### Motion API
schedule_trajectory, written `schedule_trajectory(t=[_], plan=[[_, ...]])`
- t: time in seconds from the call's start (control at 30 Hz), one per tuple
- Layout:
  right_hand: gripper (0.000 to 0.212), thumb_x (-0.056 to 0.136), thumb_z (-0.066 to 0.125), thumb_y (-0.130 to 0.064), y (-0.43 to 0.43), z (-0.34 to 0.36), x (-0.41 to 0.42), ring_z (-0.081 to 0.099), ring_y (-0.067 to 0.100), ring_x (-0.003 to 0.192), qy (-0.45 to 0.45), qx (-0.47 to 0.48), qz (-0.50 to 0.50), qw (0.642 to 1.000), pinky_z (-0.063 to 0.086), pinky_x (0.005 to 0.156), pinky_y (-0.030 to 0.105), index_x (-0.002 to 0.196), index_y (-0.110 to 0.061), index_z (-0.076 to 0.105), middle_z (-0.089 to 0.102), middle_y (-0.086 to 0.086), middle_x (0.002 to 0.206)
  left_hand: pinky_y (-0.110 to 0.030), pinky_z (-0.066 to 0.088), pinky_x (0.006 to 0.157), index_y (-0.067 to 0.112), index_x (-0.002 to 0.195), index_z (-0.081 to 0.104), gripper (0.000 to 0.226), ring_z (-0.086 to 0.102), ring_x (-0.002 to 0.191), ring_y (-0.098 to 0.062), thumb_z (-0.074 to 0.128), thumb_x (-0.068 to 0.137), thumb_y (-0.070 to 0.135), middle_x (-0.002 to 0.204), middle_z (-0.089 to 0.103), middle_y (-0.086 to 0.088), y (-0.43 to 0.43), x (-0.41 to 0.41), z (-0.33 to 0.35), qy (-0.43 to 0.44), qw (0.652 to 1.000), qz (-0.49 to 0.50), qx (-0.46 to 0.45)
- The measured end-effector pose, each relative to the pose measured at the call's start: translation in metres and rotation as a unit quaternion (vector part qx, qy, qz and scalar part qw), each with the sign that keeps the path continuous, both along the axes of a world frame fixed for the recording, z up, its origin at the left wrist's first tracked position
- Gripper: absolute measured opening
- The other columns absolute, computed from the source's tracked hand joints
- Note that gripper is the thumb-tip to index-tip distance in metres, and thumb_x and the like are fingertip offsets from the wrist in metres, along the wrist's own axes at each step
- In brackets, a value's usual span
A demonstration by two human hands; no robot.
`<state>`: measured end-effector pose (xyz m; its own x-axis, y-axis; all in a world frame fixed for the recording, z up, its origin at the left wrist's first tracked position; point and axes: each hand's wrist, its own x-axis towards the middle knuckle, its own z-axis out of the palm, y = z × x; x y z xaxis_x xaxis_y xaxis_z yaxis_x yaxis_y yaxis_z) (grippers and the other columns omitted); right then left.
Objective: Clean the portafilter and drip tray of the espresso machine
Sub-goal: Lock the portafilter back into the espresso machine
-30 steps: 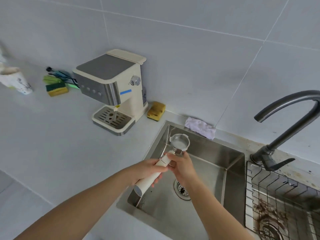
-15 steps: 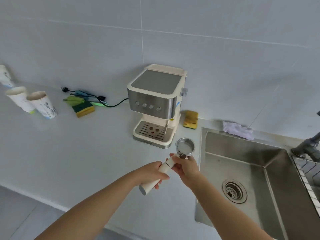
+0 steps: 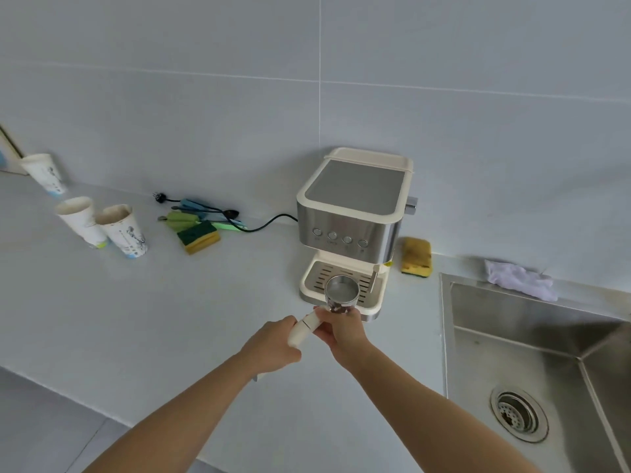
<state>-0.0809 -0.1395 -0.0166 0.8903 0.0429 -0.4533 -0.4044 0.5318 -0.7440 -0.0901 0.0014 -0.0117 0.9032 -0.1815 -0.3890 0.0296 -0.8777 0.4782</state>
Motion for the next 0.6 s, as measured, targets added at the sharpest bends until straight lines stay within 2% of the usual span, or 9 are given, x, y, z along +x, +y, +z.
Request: schedule_trajectory(t=[0.1,0.23,0.3,0.33,0.37,0.43,0.5,0.57,0.6], plan=[[0.018,0.084,0.053,0.012,0.003,0.001,0.013,0.058,0.025,0.079,0.000,0.000,0.019,1.000,0.053,0.069,0.033,0.096,0.000,0.054,0.056,0.013,0.086,-0.026,0.033,0.052,0.017,0.090,0.038,0.019,0.048,0.068,-0.022,0.054,0.080,0.018,0.079,0.048,-0.001,0.006,0.011,-0.002,-0.029,0.998,-0.008,0.049],[0.033,0.084,0.058,0.005,0.001,0.007,0.027,0.058,0.026,0.083,0.037,-0.050,0.083,0.995,0.052,0.069,0.030,0.115,-0.002,0.047,0.053,0.017,0.104,-0.029,0.038,0.062,0.014,0.096,0.043,0.018,0.050,0.075,-0.025,0.052,0.080,0.016,0.087,0.054,-0.006,0.015,0.032,-0.001,-0.023,0.997,-0.021,0.075],[0.049,0.084,0.062,-0.002,-0.007,0.013,0.031,0.058,0.026,0.086,0.062,-0.115,0.130,0.983,0.053,0.070,0.029,0.127,-0.006,0.039,0.053,0.017,0.114,-0.031,0.042,0.067,0.010,0.106,0.046,0.027,0.055,0.083,-0.028,0.053,0.081,0.016,0.097,0.058,-0.010,0.024,0.044,-0.001,-0.017,0.996,-0.032,0.087],[0.051,0.084,0.062,-0.005,-0.012,0.019,0.032,0.057,0.026,0.090,0.066,-0.159,0.153,0.973,0.053,0.074,0.029,0.128,-0.008,0.038,0.054,0.017,0.119,-0.031,0.042,0.068,0.010,0.107,0.046,0.027,0.057,0.086,-0.029,0.054,0.081,0.016,0.098,0.057,-0.010,0.029,0.051,-0.002,-0.012,0.995,-0.038,0.088],[0.044,0.084,0.062,-0.007,-0.018,0.027,0.032,0.056,0.025,0.092,0.057,-0.206,0.176,0.961,0.051,0.078,0.030,0.123,-0.010,0.043,0.054,0.015,0.119,-0.030,0.041,0.068,0.011,0.104,0.046,0.025,0.057,0.086,-0.028,0.054,0.081,0.016,0.096,0.056,-0.009,0.035,0.058,-0.003,-0.007,0.995,-0.045,0.088],[0.014,0.086,0.058,-0.011,-0.029,0.044,0.029,0.053,0.022,0.090,0.016,-0.284,0.207,0.936,0.046,0.077,0.028,0.097,-0.018,0.053,0.056,0.009,0.108,-0.030,0.041,0.068,0.013,0.099,0.045,0.021,0.055,0.082,-0.026,0.055,0.081,0.017,0.098,0.057,-0.010,0.044,0.073,-0.005,-0.003,0.994,-0.065,0.093],[0.007,0.087,0.055,-0.013,-0.038,0.059,0.025,0.052,0.019,0.085,-0.031,-0.347,0.188,0.918,0.042,0.068,0.021,0.089,-0.019,0.051,0.057,0.002,0.093,-0.032,0.043,0.069,0.013,0.098,0.045,0.021,0.056,0.084,-0.026,0.055,0.080,0.018,0.099,0.058,-0.010,0.051,0.088,-0.007,-0.003,0.991,-0.087,0.104],[0.013,0.088,0.057,-0.018,-0.048,0.073,0.022,0.055,0.014,0.080,-0.096,-0.448,0.114,0.882,0.042,0.059,0.011,0.100,-0.017,0.055,0.058,-0.007,0.083,-0.032,0.045,0.071,0.010,0.103,0.048,0.025,0.058,0.089,-0.027,0.056,0.080,0.017,0.101,0.059,-0.009,0.055,0.102,-0.010,-0.003,0.988,-0.108,0.107],[0.017,0.088,0.058,-0.020,-0.052,0.080,0.022,0.056,0.012,0.081,-0.139,-0.500,0.067,0.852,0.043,0.060,0.010,0.105,-0.016,0.056,0.058,-0.009,0.085,-0.032,0.044,0.070,0.010,0.102,0.048,0.025,0.058,0.086,-0.027,0.056,0.080,0.017,0.099,0.059,-0.009,0.056,0.110,-0.011,-0.005,0.988,-0.117,0.103]])
